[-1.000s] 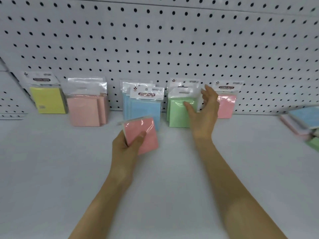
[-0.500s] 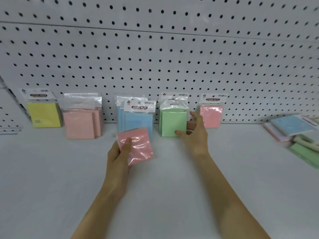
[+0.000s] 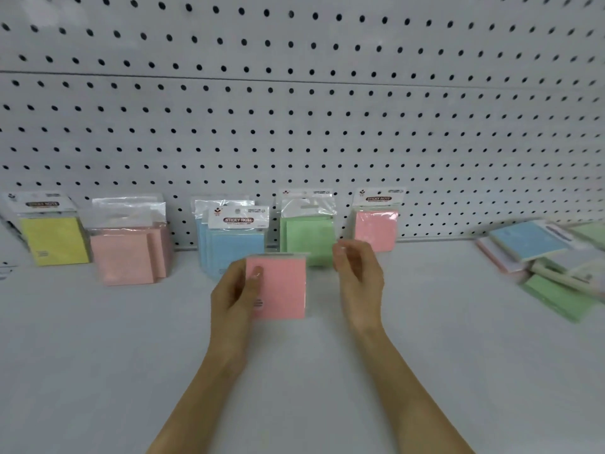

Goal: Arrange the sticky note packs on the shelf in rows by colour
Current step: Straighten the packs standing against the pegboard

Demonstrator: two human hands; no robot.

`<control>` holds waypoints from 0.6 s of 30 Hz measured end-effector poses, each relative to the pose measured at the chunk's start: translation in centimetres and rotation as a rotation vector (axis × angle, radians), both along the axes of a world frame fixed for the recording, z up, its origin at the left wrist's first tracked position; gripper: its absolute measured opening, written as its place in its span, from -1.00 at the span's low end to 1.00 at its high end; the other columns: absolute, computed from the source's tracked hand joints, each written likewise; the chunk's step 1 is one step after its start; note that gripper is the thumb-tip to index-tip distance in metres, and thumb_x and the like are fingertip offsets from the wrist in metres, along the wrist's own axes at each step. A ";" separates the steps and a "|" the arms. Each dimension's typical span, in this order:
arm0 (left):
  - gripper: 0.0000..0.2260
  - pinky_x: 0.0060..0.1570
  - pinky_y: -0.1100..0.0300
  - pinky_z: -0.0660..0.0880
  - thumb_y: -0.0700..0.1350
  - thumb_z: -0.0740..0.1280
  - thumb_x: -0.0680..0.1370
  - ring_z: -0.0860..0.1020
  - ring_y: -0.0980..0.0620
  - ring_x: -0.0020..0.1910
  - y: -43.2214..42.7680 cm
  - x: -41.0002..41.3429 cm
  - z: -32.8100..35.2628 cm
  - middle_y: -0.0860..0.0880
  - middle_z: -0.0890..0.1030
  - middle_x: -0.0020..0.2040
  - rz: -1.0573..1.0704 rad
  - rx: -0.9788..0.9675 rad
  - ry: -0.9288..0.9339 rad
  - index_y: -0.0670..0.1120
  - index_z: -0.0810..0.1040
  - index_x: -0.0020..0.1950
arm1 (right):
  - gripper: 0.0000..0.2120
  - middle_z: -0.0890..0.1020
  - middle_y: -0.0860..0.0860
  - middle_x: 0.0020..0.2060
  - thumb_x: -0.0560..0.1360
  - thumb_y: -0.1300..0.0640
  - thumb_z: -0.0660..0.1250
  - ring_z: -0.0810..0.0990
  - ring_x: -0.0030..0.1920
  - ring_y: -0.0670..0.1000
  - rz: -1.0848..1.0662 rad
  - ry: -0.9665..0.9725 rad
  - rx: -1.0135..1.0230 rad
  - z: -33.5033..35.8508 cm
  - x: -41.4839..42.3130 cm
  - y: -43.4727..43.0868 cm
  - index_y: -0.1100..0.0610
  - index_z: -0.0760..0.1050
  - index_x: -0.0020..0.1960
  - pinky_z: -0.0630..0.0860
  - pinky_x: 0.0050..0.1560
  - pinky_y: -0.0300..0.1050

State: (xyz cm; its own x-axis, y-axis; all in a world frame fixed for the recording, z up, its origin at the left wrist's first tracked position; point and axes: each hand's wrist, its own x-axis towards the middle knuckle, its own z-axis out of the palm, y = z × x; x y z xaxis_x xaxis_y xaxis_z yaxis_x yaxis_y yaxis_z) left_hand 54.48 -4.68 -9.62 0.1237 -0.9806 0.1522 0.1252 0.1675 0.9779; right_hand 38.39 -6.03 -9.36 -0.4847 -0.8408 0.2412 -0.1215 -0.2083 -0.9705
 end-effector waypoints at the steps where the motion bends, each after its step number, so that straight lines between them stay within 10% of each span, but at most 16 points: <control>1: -0.94 -0.27 0.35 0.46 -0.14 0.30 0.58 0.54 0.19 -0.21 -0.2 -0.7 0.1 0.12 0.63 -0.16 -0.007 -0.011 0.000 -0.09 0.55 0.00 | -0.89 0.61 0.04 -0.19 0.56 0.21 0.26 0.57 -0.21 -0.04 0.131 -0.066 0.057 0.1 -0.1 0.7 0.14 0.57 -0.06 0.52 -0.07 -0.22; 6: -0.84 -0.25 0.32 0.50 -0.21 0.28 0.58 0.59 0.15 -0.20 -0.7 -3.8 0.6 0.04 0.69 -0.10 -0.051 -0.033 0.013 0.03 0.49 0.10 | -0.96 0.61 0.13 -0.21 0.49 0.23 0.38 0.54 -0.25 -0.05 0.461 -0.015 0.106 0.6 -2.3 2.3 0.17 0.57 -0.06 0.50 -0.19 -0.14; 11: -0.62 -0.18 0.29 0.53 -0.05 0.31 0.48 0.59 0.11 -0.09 -1.1 -6.3 0.3 -0.04 0.65 0.02 -0.133 -0.031 -0.113 0.15 0.43 0.29 | -0.55 0.54 0.30 -0.12 0.40 0.20 0.38 0.44 -0.25 0.02 0.425 0.045 0.097 -0.1 -4.7 1.8 -0.12 0.40 0.21 0.45 -0.18 -0.08; 18: -0.59 -0.08 0.48 0.43 -0.35 0.33 0.52 0.53 0.06 -0.05 -2.2 -7.4 -0.2 -0.02 0.51 0.07 -0.007 -0.060 -0.285 0.09 0.48 0.23 | -0.50 0.50 -0.06 -0.18 0.51 0.32 0.32 0.44 -0.28 -0.11 0.227 0.170 0.086 -0.2 -11.0 -1.5 -0.20 0.27 0.21 0.40 -0.25 -0.38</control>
State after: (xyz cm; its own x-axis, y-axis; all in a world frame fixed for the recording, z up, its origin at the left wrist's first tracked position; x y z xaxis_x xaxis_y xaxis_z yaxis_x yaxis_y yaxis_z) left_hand 47.07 -6.84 -9.85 0.0614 -0.9695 0.2373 -0.1515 0.2260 0.9623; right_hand 27.36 -7.51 -9.54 -0.2408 -0.9439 0.2259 -0.2433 -0.1666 -0.9555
